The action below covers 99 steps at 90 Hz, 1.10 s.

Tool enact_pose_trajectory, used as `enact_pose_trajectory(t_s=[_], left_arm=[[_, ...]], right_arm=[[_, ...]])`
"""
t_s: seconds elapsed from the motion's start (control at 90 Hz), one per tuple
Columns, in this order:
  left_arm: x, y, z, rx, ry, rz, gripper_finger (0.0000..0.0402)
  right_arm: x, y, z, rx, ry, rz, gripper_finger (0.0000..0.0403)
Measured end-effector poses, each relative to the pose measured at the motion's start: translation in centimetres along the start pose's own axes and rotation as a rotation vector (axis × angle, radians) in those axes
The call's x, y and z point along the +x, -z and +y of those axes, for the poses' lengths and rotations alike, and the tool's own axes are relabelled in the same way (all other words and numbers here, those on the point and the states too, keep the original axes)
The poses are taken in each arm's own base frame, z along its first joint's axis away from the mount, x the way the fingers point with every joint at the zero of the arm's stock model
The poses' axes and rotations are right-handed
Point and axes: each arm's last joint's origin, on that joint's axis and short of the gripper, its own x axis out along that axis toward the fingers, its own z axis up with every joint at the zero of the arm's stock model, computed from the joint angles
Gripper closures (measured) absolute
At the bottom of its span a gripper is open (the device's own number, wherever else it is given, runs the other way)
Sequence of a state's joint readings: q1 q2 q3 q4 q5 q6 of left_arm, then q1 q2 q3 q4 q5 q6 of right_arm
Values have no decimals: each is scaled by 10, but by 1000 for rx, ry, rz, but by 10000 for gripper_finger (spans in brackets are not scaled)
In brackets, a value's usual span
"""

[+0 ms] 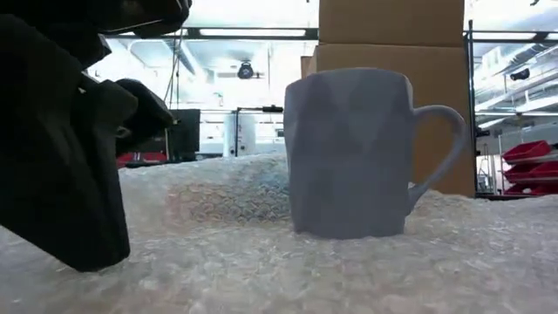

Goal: Wrap mug
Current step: Wrap the purple mug with the transparent bubble wrap

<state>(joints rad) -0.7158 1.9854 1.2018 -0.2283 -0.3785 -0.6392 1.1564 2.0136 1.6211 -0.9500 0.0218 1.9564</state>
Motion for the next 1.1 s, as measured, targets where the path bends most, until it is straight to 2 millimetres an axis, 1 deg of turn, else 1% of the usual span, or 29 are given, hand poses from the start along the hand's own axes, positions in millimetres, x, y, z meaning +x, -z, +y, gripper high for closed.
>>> enact_pose_trajectory(t_s=[0.056, 0.144, 0.233, 0.333, 0.4, 0.522, 0.789, 0.878, 0.933, 1.0, 1.1], left_arm=[[0, -1, 1, -2, -10, -6, 402], [1, -2, 3, 3, -22, -15, 402], [2, -4, 4, 18, -28, -23, 402], [2, -4, 5, 18, -28, -26, 402], [2, -5, 4, 16, -24, -32, 402], [2, -5, 4, 13, -23, -36, 402], [2, 2, 2, 0, -19, -29, 402], [2, 2, 1, 1, -18, -29, 402], [2, 2, 1, 0, -17, -31, 402], [2, 1, 1, 0, -16, -32, 402], [2, 1, 1, -1, -15, -32, 402]], right_arm=[[0, 2, -2, 43, 4, -18, 402], [0, 7, -2, -7, -25, -27, 402], [0, 10, -4, -61, -31, -79, 402], [-1, 9, -9, -73, -9, -147, 398], [1, 7, -13, -69, 21, -160, 390], [11, 4, -19, -98, 42, -167, 359], [38, -5, -40, -99, 114, -209, 247], [47, -8, -41, -160, 83, -196, 217], [52, -10, -40, -240, 65, -183, 206], [55, -13, -42, -311, 54, -169, 203], [59, -20, -46, -335, 85, -173, 218]])
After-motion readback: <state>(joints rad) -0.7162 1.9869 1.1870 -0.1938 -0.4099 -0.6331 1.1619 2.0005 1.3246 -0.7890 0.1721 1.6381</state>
